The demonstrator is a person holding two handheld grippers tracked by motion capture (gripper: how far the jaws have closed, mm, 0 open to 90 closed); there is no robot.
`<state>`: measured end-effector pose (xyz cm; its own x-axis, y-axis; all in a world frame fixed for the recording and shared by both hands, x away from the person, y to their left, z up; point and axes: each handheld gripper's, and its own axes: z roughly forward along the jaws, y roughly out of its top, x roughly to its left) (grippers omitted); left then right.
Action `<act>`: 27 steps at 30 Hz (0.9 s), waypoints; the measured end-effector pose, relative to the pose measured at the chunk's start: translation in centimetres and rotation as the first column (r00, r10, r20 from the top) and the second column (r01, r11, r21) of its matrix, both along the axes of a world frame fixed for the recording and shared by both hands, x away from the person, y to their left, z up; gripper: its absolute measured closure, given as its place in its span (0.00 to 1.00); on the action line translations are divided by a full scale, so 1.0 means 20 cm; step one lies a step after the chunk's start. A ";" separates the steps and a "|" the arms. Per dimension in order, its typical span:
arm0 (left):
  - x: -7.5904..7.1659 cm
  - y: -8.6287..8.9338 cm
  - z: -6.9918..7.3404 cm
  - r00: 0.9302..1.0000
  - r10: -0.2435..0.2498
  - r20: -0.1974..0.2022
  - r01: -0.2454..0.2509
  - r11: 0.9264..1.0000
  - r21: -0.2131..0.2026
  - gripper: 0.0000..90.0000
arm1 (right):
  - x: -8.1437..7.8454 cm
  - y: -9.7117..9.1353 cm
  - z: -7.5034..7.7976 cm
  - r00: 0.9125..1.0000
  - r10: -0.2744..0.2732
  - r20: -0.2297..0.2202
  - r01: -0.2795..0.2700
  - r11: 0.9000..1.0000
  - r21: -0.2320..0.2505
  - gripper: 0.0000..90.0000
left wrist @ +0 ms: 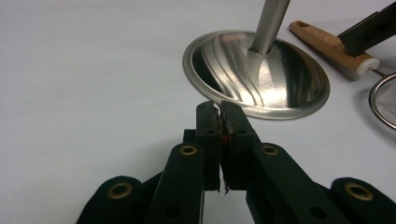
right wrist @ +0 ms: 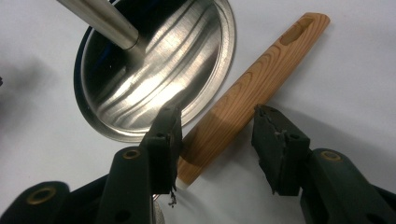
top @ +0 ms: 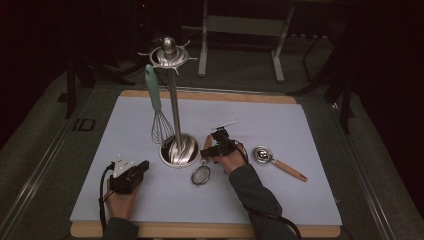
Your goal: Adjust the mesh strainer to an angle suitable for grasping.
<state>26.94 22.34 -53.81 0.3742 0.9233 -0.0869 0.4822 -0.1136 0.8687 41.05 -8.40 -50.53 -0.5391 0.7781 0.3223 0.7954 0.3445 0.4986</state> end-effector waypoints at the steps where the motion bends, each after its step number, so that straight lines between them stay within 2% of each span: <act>1: 0.00 0.00 0.00 1.000 0.000 0.000 0.000 1.000 0.000 0.96 | 0.00 0.00 0.00 1.000 0.003 0.002 -0.003 1.000 -0.003 0.58; 11: 0.00 0.00 0.00 1.000 -0.001 0.000 0.001 1.000 -0.001 0.96 | 0.02 0.03 0.00 1.000 -0.011 -0.022 0.010 1.000 -0.026 0.57; 16: 0.00 0.00 0.00 1.000 0.000 0.000 0.000 1.000 -0.001 0.96 | 0.03 0.03 0.00 1.000 -0.004 -0.029 0.003 0.999 -0.039 0.57; 21: 0.00 0.00 0.00 1.000 -0.001 0.001 0.001 1.000 -0.004 0.96 | 0.04 0.04 -0.03 0.998 0.005 -0.068 -0.009 0.998 -0.060 0.58; 27: 0.00 0.00 0.00 1.000 -0.001 0.002 0.001 1.000 -0.006 0.96 | 0.04 0.04 -0.02 0.997 0.025 -0.067 -0.029 0.997 -0.069 0.62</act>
<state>26.92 22.41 -53.81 0.3756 0.9223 -0.0912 0.4802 -0.1095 0.8703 41.75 -7.59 -50.86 -0.5398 0.7855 0.3028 0.8156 0.3989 0.4193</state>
